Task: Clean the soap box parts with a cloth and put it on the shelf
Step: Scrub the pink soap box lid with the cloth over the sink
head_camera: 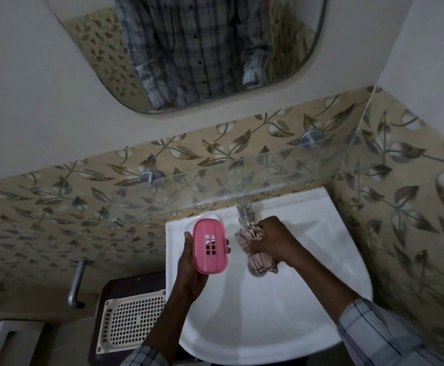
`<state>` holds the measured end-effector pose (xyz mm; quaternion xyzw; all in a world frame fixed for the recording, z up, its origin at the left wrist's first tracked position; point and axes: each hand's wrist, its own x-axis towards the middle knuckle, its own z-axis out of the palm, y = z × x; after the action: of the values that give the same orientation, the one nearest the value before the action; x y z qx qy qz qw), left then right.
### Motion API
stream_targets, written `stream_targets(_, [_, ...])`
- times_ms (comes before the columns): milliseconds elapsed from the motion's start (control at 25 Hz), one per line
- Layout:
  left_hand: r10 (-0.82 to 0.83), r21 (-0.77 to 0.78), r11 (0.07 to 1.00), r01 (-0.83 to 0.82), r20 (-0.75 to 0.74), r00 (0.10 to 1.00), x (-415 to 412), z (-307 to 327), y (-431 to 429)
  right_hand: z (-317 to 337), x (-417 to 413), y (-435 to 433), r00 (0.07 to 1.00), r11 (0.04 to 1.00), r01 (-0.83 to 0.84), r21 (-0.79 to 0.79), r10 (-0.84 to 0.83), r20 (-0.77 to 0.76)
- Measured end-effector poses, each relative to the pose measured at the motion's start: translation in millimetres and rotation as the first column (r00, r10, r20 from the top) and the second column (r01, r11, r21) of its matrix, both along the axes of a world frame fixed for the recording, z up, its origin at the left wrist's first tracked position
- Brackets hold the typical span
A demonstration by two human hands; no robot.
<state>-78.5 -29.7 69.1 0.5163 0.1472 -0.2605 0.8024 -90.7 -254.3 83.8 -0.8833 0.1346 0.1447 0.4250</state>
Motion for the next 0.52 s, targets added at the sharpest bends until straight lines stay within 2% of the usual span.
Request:
stream_targets(80, [-0.014, -0.004, 1.0, 0.014, 0.002, 1.0, 1.2, -0.1, -2.3, 6.4, -2.7, 12.3, 0.964, 0.986, 0.149, -0.079, -0.127, 0.235])
stream_targets(120, [-0.014, 0.012, 1.0, 0.014, -0.005, 1.0, 0.4, 0.7, -6.2, 12.0, -3.0, 23.7, 0.919, 0.978, 0.198, -0.067, -0.161, 0.36])
stream_targets(160, [-0.012, 0.022, 1.0, 0.012, -0.006, 1.0, -0.7, 2.7, -11.2, 19.4, -4.3, 40.2, 0.893, 0.985, 0.169, -0.016, -0.147, 0.425])
stream_targets(240, [0.002, -0.005, 1.0, -0.002, -0.016, 1.0, 3.7, 4.9, -18.9, 23.0, -15.8, 79.4, 0.883, 0.999, -0.044, 0.033, 0.023, 0.47])
stream_targets(280, [0.022, -0.027, 0.999, -0.024, -0.046, 0.999, 8.2, 6.8, -17.7, 15.9, -25.3, 91.2, 0.855, 0.987, -0.157, -0.02, 0.146, 0.498])
stream_targets(360, [0.034, -0.066, 0.997, -0.042, -0.121, 0.992, 15.4, 10.8, -10.1, -12.5, -37.7, 91.1, 0.721, 0.91, -0.353, -0.215, 0.412, 0.558])
stream_targets(400, [0.028, -0.057, 0.998, -0.036, -0.141, 0.99, 16.8, 11.0, -8.0, -15.6, -36.7, 82.8, 0.702, 0.897, -0.385, -0.218, 0.438, 0.561])
stream_targets(440, [0.028, -0.034, 0.999, -0.034, -0.146, 0.989, 15.4, 9.7, -8.1, -17.2, -30.9, 76.4, 0.744, 0.941, -0.304, -0.151, 0.334, 0.579])
stream_targets(520, [0.061, 0.005, 0.998, -0.061, -0.142, 0.988, 12.9, 3.7, -12.5, -9.8, -23.0, 69.2, 0.772, 0.968, -0.228, -0.105, 0.246, 0.587])
